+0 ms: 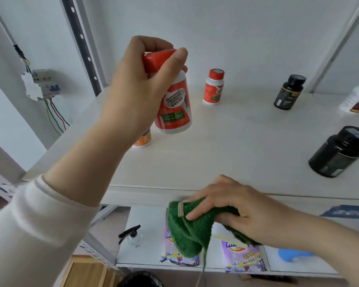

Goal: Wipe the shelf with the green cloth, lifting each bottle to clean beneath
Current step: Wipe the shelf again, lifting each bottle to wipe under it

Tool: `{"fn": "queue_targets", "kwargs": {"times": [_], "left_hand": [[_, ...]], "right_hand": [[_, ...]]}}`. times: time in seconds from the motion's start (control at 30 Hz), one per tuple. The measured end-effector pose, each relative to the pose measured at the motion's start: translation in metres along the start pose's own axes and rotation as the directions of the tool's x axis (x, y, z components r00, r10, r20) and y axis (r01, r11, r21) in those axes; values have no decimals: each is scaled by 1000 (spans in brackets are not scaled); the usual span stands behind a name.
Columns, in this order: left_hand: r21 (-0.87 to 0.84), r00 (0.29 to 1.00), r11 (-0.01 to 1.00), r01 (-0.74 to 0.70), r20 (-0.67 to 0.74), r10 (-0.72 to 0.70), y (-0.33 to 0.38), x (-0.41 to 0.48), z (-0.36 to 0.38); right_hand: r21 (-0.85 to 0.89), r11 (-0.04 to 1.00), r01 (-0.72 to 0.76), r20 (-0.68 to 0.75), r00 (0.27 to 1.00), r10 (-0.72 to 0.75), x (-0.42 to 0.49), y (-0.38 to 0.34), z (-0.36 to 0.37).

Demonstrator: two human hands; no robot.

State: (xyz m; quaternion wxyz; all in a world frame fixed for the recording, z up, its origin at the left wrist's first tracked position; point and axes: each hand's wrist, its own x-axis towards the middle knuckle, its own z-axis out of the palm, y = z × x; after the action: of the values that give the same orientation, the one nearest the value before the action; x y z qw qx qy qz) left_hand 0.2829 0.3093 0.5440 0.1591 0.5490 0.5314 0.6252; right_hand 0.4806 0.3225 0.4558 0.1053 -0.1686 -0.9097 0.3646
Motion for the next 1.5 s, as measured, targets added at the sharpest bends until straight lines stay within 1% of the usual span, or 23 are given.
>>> {"fn": "queue_targets", "kwargs": {"times": [0.07,0.13,0.17,0.27,0.3,0.37,0.43,0.53,0.63,0.67,0.73,0.8,0.87,0.93,0.97,1.1,1.17,1.23,1.3,1.33,1.4,1.43,1.5], "left_hand": [[0,1000,1000,-4,30,4,2,0,5],[9,999,1000,-9,45,9,5,1,11],[7,999,1000,-9,51,9,6,1,15],[-8,997,1000,5,78,-5,7,3,28],[6,996,1000,12,89,-13,6,3,32],[37,995,999,18,101,-22,1,3,39],[55,995,998,20,95,-25,-4,2,45],[75,994,996,42,102,-50,-13,0,56],[93,989,993,68,128,-80,-23,-5,66],[111,988,991,71,129,-85,-26,-6,68],[141,988,987,72,127,-90,-30,-7,72],[157,985,983,94,131,-115,-36,-7,77],[156,983,981,118,124,-138,-43,-8,84],[118,984,986,120,121,-134,-53,-6,92],[113,982,986,119,134,-134,-58,-6,96],[106,974,991,84,203,-104,-66,-10,104],[89,967,993,80,235,-99,-67,-13,106],[101,964,993,65,250,-89,-69,-17,109],[103,962,992,75,256,-99,-71,-20,111],[126,962,989,75,251,-105,-70,-22,111],[236,989,972,-25,145,-10,-61,-27,113],[288,991,949,-126,75,109,-51,-29,115],[302,943,898,-319,6,334,-25,-34,131]], "right_hand": [[54,997,-61,-147,987,69,-10,4,-26],[49,982,-185,-377,907,190,-10,24,-62],[47,960,-276,-448,853,267,-8,38,-77],[0,815,-580,-545,683,486,0,85,-96],[-64,771,-634,-548,668,503,0,91,-90],[-199,768,-608,-536,724,434,2,84,-67],[-272,859,-433,-450,847,285,-3,63,-37],[-194,958,-213,-332,933,140,-22,25,-2],[-27,982,-189,-257,950,176,-41,3,-5],[13,976,-218,-296,931,212,-45,1,-13],[77,960,-268,-449,851,273,-49,7,-30],[76,924,-374,-591,730,344,-45,26,-46],[0,828,-561,-696,594,403,-34,46,-54],[-98,734,-672,-741,541,397,-22,60,-49],[-132,719,-682,-750,543,377,-20,61,-39],[-244,859,-450,-654,731,197,-37,30,1],[-78,917,-391,-589,760,274,-52,13,1],[257,908,-331,-549,723,419,-66,1,-8],[544,815,-197,-509,695,508,-80,-6,-23],[638,760,-126,-495,688,530,-88,-7,-32],[720,694,7,-520,667,533,-107,-11,-57],[723,689,42,-543,651,531,-115,-13,-72],[712,698,75,-590,603,537,-131,-10,-103]]}}
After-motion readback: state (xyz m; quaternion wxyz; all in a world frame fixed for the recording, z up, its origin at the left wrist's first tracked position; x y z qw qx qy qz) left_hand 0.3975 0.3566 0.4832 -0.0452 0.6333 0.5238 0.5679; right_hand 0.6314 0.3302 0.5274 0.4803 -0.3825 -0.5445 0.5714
